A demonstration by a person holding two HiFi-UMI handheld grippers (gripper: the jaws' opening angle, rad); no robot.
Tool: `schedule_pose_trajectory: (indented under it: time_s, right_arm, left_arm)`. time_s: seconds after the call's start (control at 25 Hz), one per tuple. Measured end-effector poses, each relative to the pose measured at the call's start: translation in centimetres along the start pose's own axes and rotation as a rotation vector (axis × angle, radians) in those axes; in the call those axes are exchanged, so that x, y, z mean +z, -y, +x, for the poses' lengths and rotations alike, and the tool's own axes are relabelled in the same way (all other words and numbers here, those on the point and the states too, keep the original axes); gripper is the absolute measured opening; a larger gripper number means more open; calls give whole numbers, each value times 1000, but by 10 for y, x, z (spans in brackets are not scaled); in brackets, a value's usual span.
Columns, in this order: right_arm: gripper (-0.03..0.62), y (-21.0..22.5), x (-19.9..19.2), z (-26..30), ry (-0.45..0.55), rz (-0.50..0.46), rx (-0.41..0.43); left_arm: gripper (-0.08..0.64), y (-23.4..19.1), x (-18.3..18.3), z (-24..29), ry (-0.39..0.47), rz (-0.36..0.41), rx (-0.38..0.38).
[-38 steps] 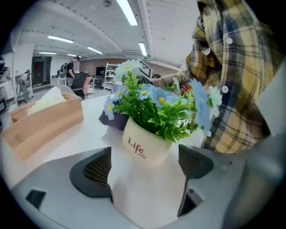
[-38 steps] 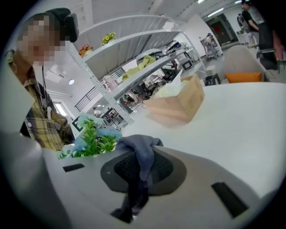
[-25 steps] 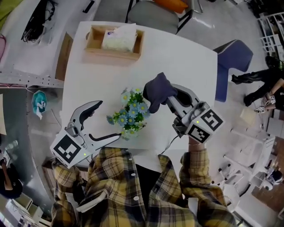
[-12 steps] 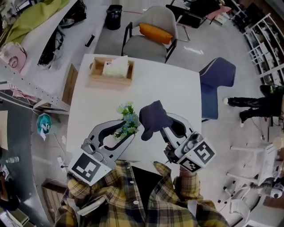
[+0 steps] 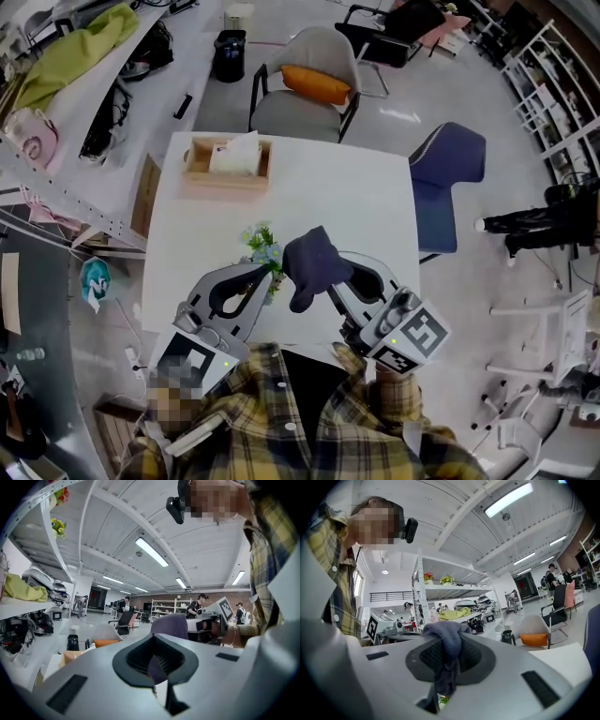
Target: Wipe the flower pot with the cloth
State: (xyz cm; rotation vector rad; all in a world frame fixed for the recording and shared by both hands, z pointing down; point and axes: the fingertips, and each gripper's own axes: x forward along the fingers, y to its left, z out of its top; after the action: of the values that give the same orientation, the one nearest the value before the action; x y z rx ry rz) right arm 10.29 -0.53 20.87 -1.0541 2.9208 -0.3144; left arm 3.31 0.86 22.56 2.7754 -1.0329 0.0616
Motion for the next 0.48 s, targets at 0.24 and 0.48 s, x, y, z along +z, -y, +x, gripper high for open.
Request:
schedule_pose_trajectory:
  time_s: [0.24, 0.48]
  right_arm:
    - [21, -1, 5, 2, -3, -23, 4]
    - [21, -1, 5, 4, -5, -18, 2]
  left_arm:
    - [9, -8, 1, -4, -17, 17, 27]
    - [9, -19, -3, -9, -53, 0, 59]
